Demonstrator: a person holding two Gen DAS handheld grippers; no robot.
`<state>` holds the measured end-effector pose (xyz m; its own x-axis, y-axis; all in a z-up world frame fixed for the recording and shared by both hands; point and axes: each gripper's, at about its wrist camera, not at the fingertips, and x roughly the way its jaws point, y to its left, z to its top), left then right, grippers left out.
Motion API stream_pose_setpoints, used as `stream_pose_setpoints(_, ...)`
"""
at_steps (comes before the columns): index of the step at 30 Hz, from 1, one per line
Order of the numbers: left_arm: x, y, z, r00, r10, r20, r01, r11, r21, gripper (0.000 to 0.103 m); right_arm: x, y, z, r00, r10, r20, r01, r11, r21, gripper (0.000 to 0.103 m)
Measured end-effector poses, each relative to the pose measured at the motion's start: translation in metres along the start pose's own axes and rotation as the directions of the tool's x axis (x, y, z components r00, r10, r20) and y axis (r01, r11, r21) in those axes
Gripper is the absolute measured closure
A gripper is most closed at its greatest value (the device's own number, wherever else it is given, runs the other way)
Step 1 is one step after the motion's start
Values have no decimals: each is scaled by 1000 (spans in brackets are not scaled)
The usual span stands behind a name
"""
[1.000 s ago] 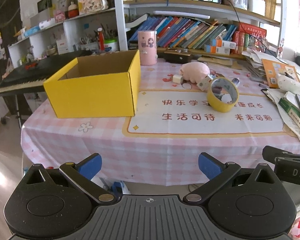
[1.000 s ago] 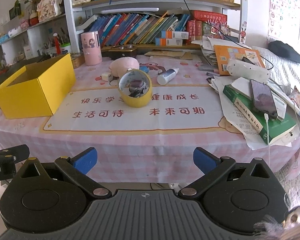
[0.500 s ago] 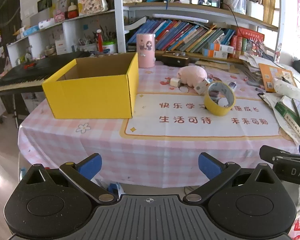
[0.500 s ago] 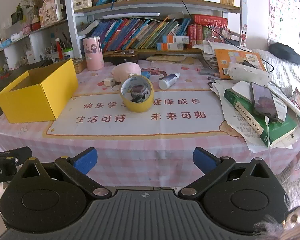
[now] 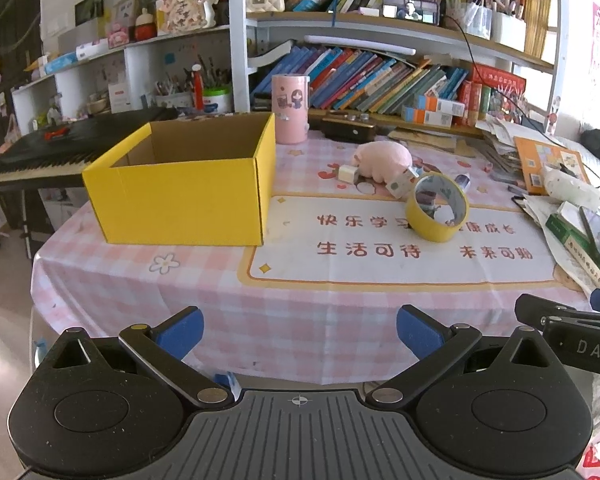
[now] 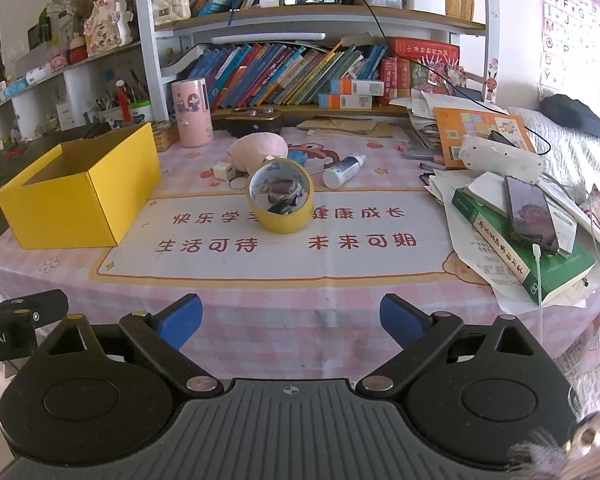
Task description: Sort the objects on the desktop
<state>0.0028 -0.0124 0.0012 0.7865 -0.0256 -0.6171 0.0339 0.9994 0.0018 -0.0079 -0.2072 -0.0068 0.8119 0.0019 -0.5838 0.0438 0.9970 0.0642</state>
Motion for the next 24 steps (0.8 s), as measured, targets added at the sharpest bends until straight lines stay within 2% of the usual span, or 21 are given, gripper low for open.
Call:
stream_pose_setpoints(12, 1, 7, 0, 1000, -1, -6, 1, 1000, -9, 0, 2, 10, -1, 1000, 24, -7, -24, 1000, -7, 6)
stream_pose_setpoints(24, 5, 7, 0, 1000, -28, -4, 28, 1000, -3, 0, 3, 14, 1, 1000, 1, -3, -1, 1000, -20, 6)
